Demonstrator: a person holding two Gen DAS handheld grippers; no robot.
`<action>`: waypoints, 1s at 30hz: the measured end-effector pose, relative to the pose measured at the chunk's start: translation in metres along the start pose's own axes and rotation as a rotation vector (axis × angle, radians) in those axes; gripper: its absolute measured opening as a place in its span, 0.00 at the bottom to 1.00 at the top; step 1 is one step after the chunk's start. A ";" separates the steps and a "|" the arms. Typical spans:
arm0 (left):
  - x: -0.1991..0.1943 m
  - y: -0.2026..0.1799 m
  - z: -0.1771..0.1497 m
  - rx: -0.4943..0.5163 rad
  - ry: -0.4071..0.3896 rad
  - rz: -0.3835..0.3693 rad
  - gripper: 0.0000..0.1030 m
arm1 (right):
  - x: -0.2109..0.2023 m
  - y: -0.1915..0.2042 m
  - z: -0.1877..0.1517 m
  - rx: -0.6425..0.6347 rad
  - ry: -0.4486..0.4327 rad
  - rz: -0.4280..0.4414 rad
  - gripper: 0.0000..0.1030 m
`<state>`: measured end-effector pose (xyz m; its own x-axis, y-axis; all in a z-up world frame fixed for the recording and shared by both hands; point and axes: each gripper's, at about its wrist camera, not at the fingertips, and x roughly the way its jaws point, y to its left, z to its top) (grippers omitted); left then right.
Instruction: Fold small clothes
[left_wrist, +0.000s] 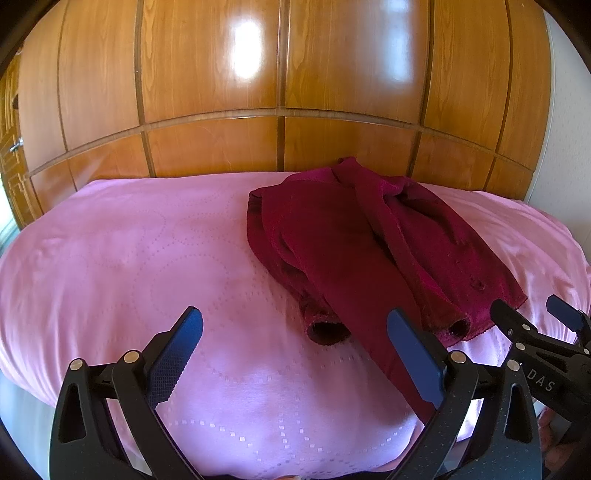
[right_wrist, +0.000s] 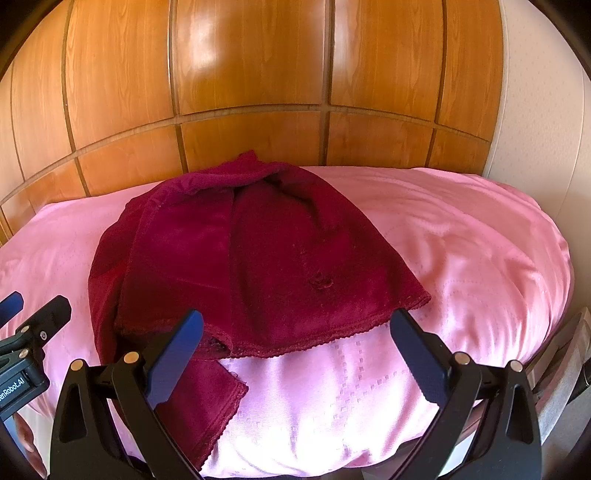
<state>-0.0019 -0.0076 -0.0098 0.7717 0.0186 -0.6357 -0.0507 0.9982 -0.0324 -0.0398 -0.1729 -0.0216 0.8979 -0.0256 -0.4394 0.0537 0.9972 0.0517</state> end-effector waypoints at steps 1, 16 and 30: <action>0.000 0.000 0.000 0.000 0.001 -0.001 0.96 | 0.000 0.000 0.000 0.000 -0.001 -0.001 0.98; 0.006 0.005 0.003 -0.028 0.030 -0.019 0.96 | 0.002 -0.006 0.001 0.011 0.001 0.001 0.98; 0.004 0.035 0.005 -0.056 0.076 -0.308 0.83 | 0.038 0.012 0.037 0.115 0.164 0.537 0.53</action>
<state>0.0029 0.0274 -0.0098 0.7066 -0.2902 -0.6454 0.1415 0.9516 -0.2729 0.0112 -0.1645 -0.0042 0.7334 0.5030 -0.4572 -0.3364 0.8530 0.3990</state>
